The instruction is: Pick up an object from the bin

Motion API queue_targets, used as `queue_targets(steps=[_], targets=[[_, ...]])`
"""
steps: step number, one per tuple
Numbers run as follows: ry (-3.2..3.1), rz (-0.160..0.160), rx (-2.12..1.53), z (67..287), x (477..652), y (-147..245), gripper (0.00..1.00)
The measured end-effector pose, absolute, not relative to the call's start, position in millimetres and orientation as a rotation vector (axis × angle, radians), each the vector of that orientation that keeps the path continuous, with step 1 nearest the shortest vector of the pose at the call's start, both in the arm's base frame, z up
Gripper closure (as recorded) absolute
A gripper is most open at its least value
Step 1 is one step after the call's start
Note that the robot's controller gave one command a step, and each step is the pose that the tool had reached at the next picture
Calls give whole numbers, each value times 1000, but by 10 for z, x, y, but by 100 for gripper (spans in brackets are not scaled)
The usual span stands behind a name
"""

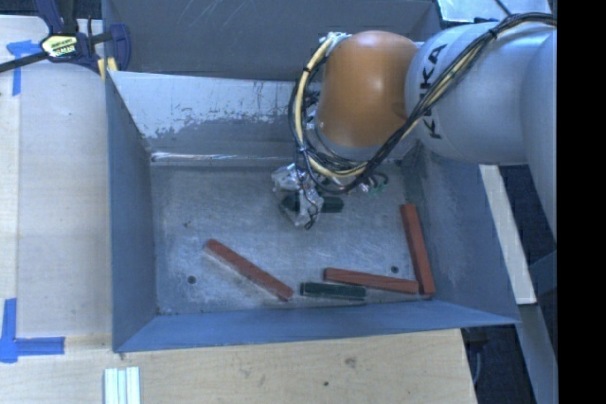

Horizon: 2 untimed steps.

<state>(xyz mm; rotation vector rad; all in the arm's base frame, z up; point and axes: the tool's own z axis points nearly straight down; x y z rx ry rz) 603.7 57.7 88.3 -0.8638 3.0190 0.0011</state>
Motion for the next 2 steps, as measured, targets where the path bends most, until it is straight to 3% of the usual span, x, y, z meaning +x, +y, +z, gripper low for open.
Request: queue_targets(steps=[1, 2], targets=[[3006, -2, -866, 1905, 6247, 830, 100], [2912, -3, -1155, 2415, 6040, 709, 100]])
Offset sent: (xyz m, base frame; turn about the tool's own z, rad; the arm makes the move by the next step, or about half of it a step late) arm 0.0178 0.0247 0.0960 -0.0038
